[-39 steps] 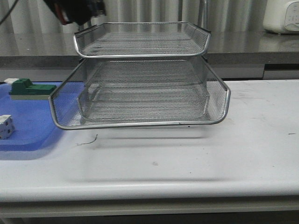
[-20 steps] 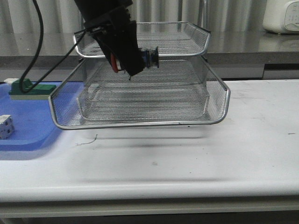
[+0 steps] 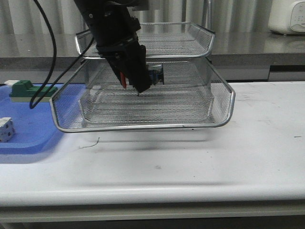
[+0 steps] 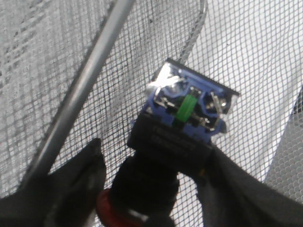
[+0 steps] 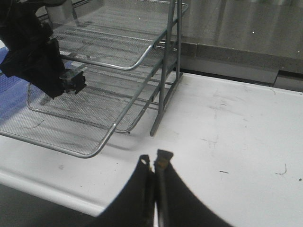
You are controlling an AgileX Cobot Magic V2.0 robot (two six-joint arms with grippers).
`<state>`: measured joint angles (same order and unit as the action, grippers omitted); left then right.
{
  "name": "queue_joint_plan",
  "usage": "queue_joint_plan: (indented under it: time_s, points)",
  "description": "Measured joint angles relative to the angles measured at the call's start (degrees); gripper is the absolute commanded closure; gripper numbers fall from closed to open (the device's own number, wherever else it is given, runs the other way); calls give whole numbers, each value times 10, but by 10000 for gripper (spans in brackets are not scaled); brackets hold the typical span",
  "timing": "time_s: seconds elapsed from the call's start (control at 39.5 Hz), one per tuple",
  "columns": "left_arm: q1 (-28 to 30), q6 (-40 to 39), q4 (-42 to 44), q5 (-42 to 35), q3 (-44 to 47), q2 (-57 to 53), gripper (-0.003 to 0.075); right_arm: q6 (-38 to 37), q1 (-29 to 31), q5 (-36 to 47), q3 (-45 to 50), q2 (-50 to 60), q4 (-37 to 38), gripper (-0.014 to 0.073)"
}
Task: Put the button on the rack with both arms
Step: 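Lower the button into the pulled-out middle tray with the left gripper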
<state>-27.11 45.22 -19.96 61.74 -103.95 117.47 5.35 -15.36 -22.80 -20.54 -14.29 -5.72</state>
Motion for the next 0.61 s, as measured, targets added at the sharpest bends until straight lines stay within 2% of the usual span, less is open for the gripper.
queue_joint_plan:
  time_s: [0.1, 0.18, 0.61]
  points:
    - [0, 0, 0, 2, 0, 0, 272, 0, 0, 0, 0, 0, 0, 654]
    - [0, 0, -1, 3, 0, 0, 239, 0, 0, 0, 0, 0, 0, 654]
    - [0, 0, -3, 22, 0, 0, 226, 0, 0, 0, 0, 0, 0, 654]
